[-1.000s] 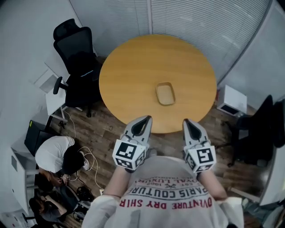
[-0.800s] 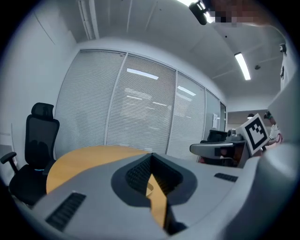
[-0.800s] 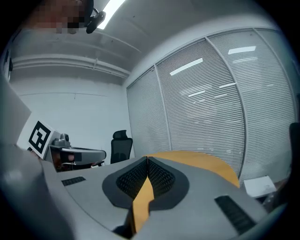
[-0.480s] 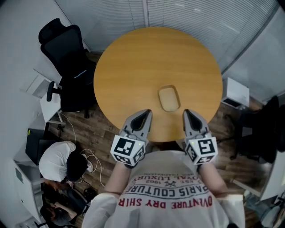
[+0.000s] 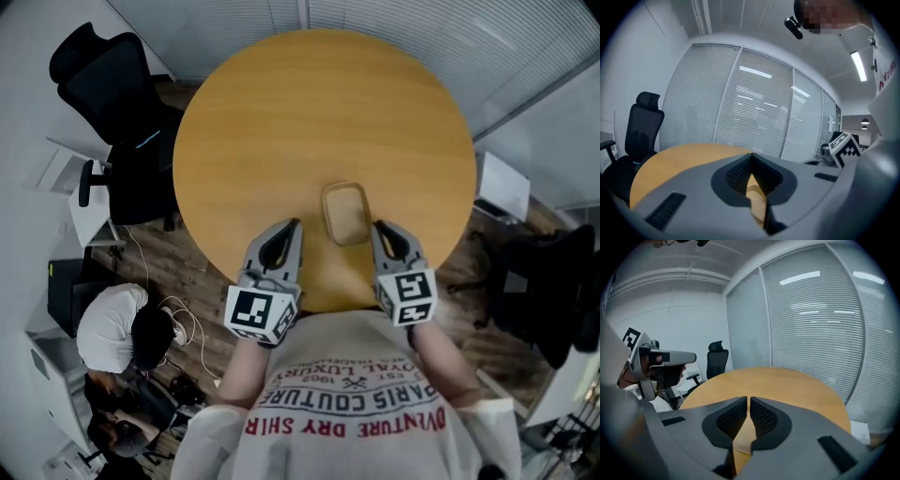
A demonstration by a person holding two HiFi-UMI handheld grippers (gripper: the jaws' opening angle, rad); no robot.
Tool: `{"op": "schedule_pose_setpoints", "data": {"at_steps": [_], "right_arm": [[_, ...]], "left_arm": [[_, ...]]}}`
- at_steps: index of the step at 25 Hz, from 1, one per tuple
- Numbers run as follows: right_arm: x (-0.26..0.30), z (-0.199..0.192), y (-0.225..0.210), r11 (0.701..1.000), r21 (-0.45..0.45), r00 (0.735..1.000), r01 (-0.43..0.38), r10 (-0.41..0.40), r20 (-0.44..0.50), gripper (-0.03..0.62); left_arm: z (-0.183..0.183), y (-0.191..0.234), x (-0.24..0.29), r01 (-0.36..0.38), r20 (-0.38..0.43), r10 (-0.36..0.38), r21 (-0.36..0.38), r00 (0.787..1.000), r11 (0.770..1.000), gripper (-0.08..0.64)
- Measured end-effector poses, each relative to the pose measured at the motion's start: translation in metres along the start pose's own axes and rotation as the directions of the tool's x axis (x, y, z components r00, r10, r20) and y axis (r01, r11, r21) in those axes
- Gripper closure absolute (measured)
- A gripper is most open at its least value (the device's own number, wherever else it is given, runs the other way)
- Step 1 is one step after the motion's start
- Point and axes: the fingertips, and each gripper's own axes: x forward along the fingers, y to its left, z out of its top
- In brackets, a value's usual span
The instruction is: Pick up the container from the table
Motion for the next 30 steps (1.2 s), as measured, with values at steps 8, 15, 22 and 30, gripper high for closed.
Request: {"op": "schedule_pose_setpoints", "data": {"at_steps": [8,15,22,30], "right_arm": [[0.058,-0.057,-0.034,1.0,-0.006,0.976,-0.028,0.026,-0.215,0.494],[0.092,-0.099,-0.057,0.999,0.052,0.918,-0.005,0.025,-0.395,0.489],[0.111,-0.13,-0.062,0.991,0.126,0.85,0.035,0.036,-0.525,0.489],[0.121,-0.151,-0.059,0.982,0.184,0.774,0.035,0.09,-0.626,0.491]], "left_arm": [[-0.031,0.006,0.051,-0.014,-0.035,0.014,0.02,0.999,1.0,0.558],[-0.042,0.014,0.07,-0.048,-0.069,0.048,0.005,0.996,0.999,0.559],[-0.044,0.021,0.074,-0.097,-0.09,0.095,-0.014,0.991,0.995,0.558],[-0.054,0.026,0.071,-0.121,-0.162,0.11,-0.057,0.981,0.991,0.558]]}}
